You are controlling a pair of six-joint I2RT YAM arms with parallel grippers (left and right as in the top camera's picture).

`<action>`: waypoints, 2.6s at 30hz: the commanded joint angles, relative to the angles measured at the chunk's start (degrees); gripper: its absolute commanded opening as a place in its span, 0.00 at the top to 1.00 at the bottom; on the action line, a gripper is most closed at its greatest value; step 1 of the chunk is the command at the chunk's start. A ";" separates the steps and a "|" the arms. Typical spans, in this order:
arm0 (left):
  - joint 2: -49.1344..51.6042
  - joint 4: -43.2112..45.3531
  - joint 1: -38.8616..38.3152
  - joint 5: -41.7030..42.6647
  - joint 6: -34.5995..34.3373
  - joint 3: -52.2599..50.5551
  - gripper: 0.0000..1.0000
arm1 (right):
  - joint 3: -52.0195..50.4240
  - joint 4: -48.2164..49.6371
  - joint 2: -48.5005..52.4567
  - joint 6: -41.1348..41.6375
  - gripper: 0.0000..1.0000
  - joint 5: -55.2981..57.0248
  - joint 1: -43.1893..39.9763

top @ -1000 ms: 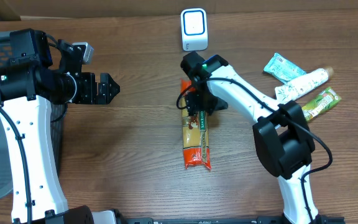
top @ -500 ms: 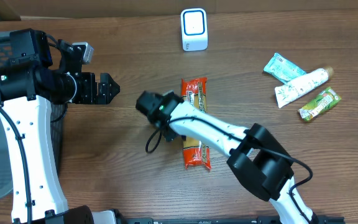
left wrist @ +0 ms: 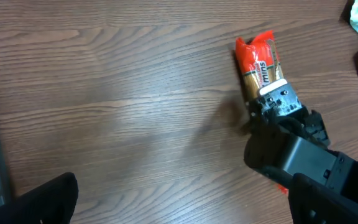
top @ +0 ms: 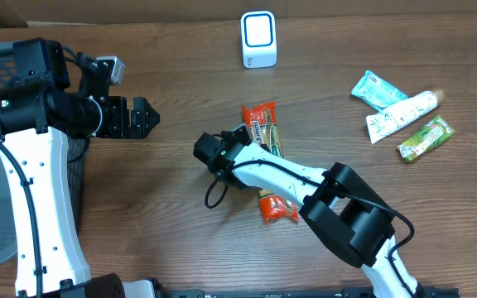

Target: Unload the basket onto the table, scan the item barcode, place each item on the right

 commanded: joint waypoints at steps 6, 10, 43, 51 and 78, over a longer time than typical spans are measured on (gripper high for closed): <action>0.07 0.07 -0.26 0.59 1.27 0.72 0.00 | -1.99 -1.07 -1.44 -1.86 0.82 -0.09 -0.37; 0.07 0.07 -0.26 0.59 1.27 0.72 0.01 | 1.84 -4.94 -1.97 -1.84 0.94 -1.53 -0.37; 0.07 0.07 -0.26 0.57 1.27 0.72 0.00 | -13.94 19.78 -10.19 -5.51 0.51 -60.26 -28.59; 0.07 0.07 -0.26 0.57 1.27 0.72 0.00 | -9.88 12.31 -12.17 -12.63 0.46 -60.37 -35.56; 0.07 0.04 -0.26 0.57 1.27 0.72 0.00 | -9.66 2.60 -13.20 -14.86 0.46 -56.02 -7.08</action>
